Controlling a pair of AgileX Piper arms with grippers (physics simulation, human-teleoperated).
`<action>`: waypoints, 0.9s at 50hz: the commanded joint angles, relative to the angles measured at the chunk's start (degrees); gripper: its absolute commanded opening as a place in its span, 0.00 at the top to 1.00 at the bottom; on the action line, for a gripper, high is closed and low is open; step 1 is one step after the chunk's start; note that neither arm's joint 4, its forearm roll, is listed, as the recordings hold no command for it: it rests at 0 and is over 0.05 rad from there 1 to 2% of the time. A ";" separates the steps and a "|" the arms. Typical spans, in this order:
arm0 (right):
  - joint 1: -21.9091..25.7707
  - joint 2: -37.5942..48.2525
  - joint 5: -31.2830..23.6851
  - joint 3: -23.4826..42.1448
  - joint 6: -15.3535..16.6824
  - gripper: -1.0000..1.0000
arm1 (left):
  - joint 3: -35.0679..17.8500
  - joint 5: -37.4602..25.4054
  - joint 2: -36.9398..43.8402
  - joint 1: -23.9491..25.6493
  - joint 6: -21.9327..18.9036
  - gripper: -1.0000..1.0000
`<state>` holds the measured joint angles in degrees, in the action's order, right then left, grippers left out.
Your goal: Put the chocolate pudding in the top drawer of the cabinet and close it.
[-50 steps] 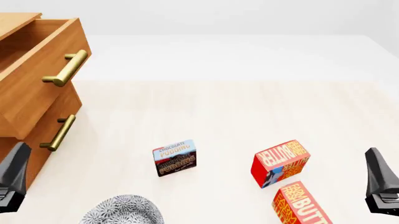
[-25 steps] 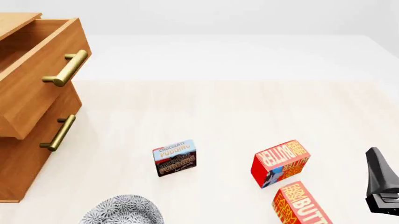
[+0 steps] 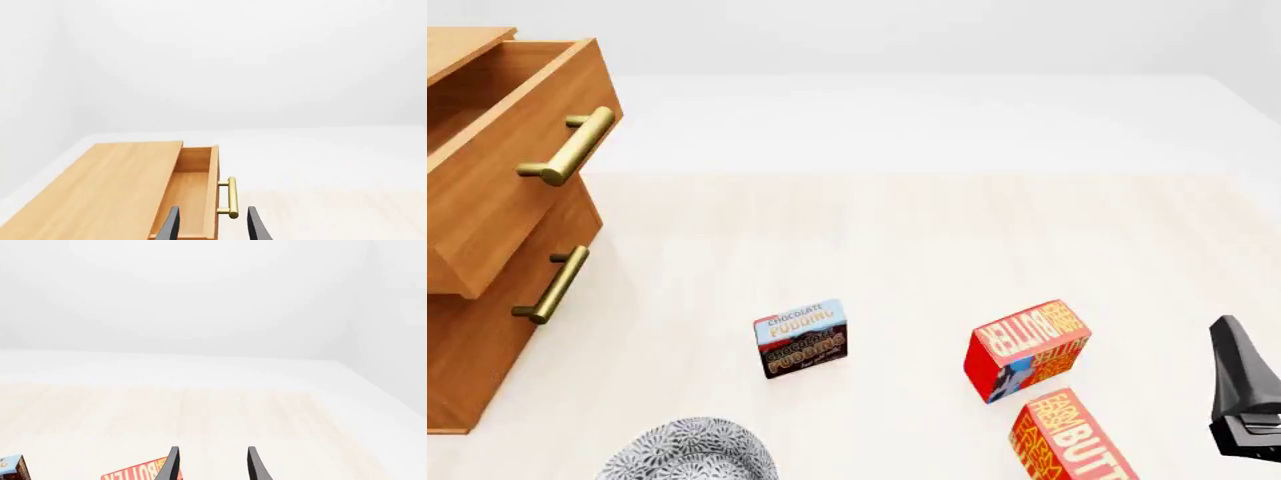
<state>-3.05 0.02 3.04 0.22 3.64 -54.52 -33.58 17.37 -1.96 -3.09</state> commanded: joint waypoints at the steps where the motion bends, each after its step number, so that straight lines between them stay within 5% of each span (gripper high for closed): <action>1: 0.50 0.00 -0.58 -0.05 -0.75 0.00 | -6.94 -3.52 4.16 0.72 -1.84 0.00; 14: 0.50 0.00 -0.59 -0.04 -0.75 0.00 | -11.92 -7.86 9.77 -2.89 -2.37 0.00; 45: 0.51 0.00 -0.60 -0.04 -0.75 0.00 | -18.91 -19.80 19.15 0.27 -1.58 0.00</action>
<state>-3.03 0.01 3.04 0.23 3.64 -72.70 -52.04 33.74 -2.42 -4.75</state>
